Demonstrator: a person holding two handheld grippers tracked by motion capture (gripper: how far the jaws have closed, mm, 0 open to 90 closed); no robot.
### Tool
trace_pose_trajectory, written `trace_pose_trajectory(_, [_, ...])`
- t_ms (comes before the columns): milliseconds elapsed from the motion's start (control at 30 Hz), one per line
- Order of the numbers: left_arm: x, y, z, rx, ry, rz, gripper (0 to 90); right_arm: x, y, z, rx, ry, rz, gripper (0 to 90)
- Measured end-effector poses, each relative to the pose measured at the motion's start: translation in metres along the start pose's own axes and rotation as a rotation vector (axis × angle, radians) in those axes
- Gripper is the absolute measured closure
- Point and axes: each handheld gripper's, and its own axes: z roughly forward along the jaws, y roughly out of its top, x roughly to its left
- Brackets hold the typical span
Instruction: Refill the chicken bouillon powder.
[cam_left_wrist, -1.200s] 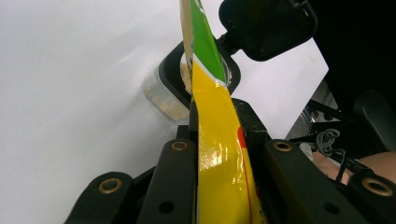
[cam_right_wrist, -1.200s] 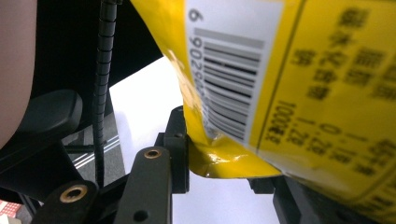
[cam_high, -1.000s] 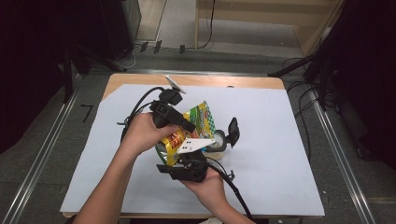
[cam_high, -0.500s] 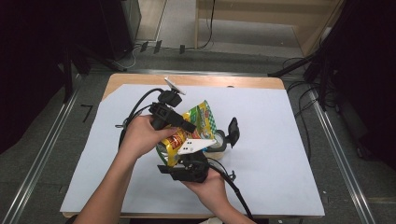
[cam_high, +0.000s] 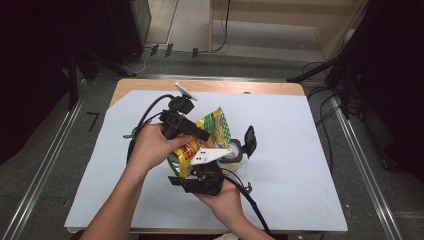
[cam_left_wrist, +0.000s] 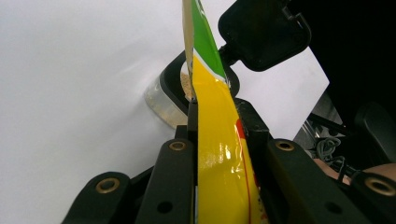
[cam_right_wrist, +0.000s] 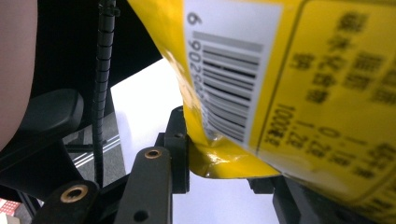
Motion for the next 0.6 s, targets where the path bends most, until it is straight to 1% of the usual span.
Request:
trace_pose_trajectory(300, [0.0010,-0.0009,-0.0004,0.001,0.007,0.003,78.7,-0.0002,0.0003,0.0013,0.004,0.005,0.002,68.3])
trace_pose_trajectory(600, [0.0017,-0.0016,-0.0011,-0.008,0.007,-0.010,78.4,0.0004,0.0010,0.0019,0.004,0.010,0.003,68.2])
